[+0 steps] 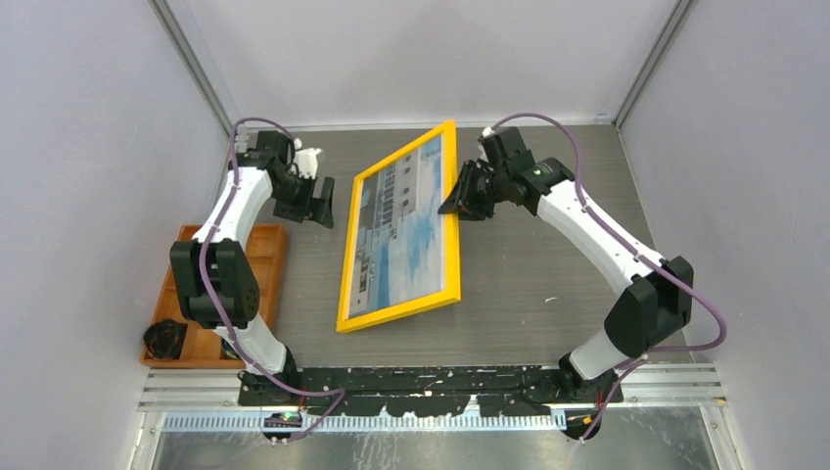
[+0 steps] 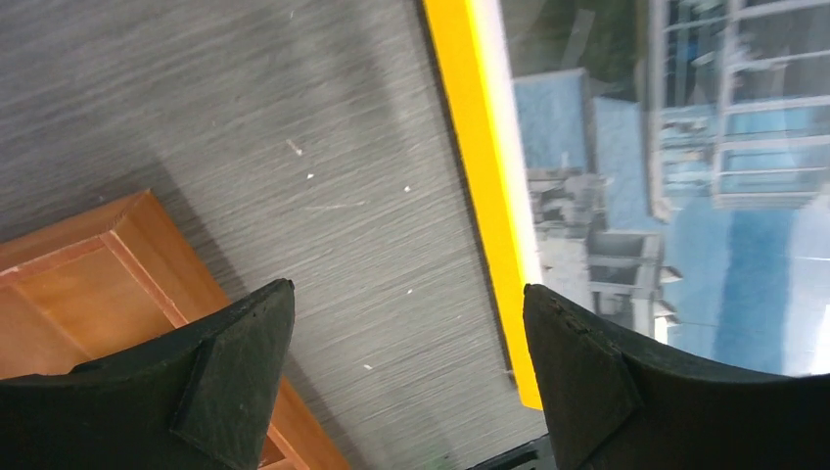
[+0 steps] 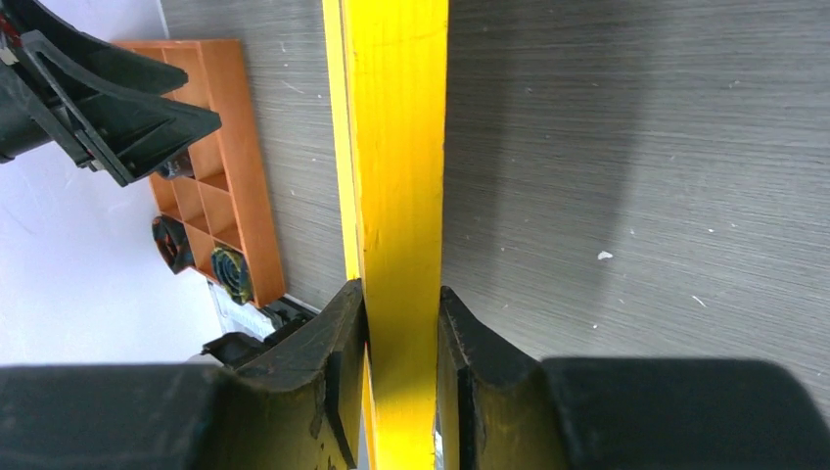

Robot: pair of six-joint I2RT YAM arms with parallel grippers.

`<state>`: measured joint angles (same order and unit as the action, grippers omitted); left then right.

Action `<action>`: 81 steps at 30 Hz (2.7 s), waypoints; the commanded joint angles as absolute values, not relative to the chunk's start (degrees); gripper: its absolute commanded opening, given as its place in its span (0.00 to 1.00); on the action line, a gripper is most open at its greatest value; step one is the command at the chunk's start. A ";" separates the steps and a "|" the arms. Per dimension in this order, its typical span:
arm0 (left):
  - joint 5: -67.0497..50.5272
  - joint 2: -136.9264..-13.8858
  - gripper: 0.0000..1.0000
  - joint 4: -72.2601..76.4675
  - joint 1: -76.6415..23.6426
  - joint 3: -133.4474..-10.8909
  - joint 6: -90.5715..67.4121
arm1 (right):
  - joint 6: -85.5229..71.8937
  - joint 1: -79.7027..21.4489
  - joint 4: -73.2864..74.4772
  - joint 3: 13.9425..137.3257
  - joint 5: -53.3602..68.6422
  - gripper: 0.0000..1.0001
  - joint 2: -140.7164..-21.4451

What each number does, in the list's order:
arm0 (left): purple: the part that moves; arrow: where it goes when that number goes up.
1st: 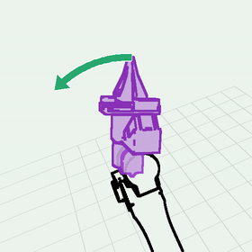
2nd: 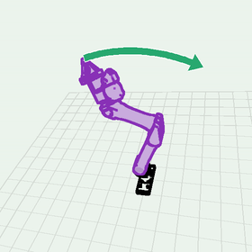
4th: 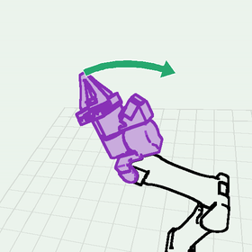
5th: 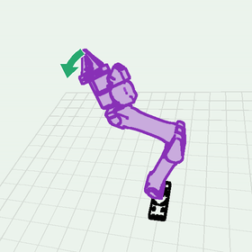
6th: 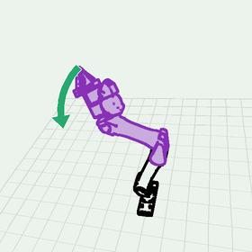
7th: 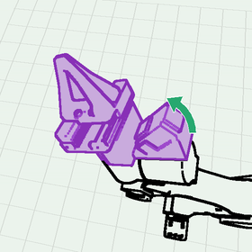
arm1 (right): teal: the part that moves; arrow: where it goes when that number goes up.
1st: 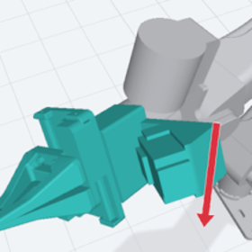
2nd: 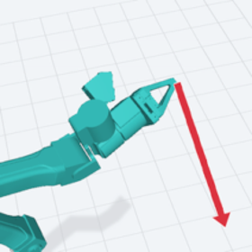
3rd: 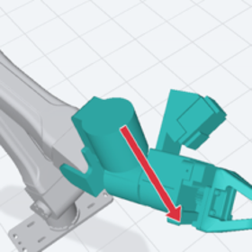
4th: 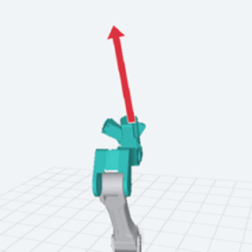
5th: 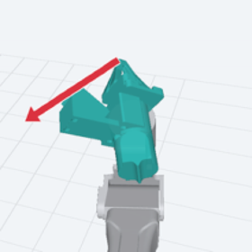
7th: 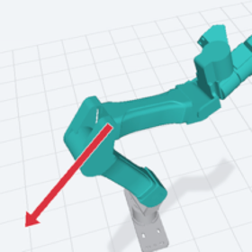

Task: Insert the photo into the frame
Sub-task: Turn over the photo frame at the center of the board, then reset both arms

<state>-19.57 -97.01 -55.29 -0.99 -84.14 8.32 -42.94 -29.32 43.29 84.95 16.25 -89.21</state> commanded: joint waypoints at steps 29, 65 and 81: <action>-3.40 -105.27 0.88 -39.85 -5.48 -72.25 17.48 | -42.31 -25.56 11.46 38.52 3.53 0.04 -78.87; -11.15 -103.26 0.99 -41.80 -15.10 -72.99 15.05 | -42.50 -13.60 26.28 49.62 -19.28 1.00 -72.66; -29.95 -81.81 1.00 16.87 9.90 -40.76 0.78 | -16.84 -10.11 -25.57 24.37 -56.55 1.00 -72.52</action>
<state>-27.11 -84.09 -8.54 11.88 -51.75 4.40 -25.47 -10.37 -4.91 30.15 -47.42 -70.61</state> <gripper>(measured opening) 0.996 0.996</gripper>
